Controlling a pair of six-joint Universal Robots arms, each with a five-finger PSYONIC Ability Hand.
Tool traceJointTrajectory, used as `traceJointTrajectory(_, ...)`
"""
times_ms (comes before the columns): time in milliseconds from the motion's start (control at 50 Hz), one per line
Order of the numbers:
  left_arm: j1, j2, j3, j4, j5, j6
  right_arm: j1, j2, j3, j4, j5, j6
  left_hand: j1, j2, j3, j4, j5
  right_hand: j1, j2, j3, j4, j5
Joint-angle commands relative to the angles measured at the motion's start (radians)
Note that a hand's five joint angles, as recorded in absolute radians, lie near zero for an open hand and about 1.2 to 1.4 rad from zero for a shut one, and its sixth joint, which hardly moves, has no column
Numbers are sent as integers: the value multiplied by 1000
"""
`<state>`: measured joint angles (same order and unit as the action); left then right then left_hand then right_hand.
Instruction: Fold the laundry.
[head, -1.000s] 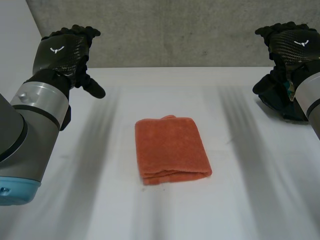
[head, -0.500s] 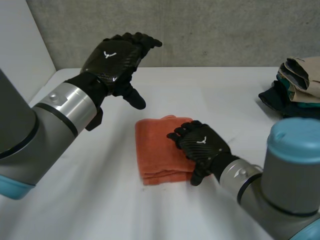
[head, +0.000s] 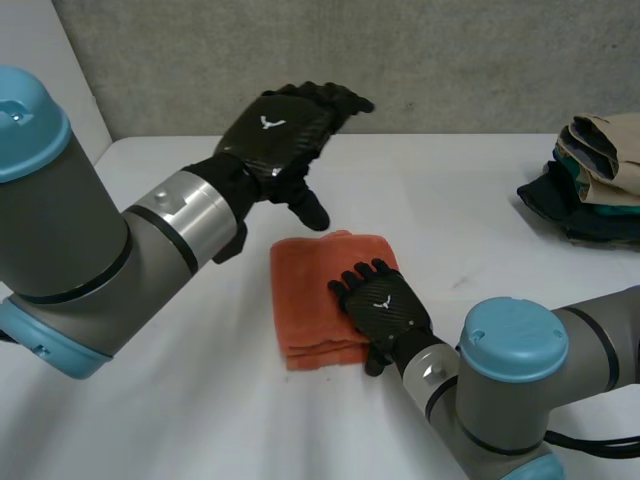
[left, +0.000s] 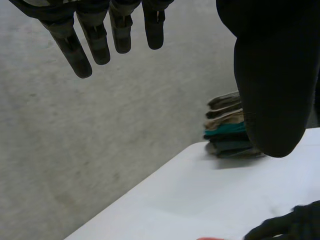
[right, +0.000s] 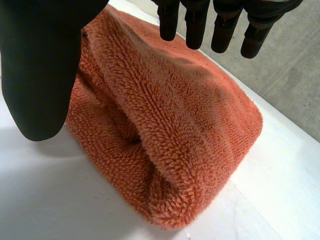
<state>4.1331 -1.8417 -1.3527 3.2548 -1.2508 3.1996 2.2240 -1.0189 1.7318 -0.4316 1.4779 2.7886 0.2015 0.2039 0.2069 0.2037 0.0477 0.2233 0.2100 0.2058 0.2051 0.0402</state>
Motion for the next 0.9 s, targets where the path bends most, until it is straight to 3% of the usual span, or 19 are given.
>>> traceJointTrajectory(20, -25, -24, 23, -9, 198, -1, 2, 14, -3, -16, -1, 0, -23, -26, -29, -25, -44, -49, -36, -31, -31, -40)
traceJointTrajectory(140, -28, -25, 38, -9, 260, -1, 19, 37, -17, -26, 1, -6, -20, -23, -26, -22, -41, -49, -36, -31, -31, -40)
traceJointTrajectory(800, -30, -33, 58, -29, 260, -3, 19, 120, -159, -39, -5, -54, -23, -26, -29, -25, -44, -9, 4, 8, 9, -1)
traceJointTrajectory(860, -30, -33, 58, -30, 258, -3, 19, 137, -187, -38, -5, -52, -23, -26, -29, -25, -44, 116, 130, 134, 135, 125)
traceJointTrajectory(900, -30, -31, 58, -30, 258, -3, 17, 146, -201, -39, -8, -51, -23, -26, -29, -25, -44, 327, 341, 345, 346, 336)
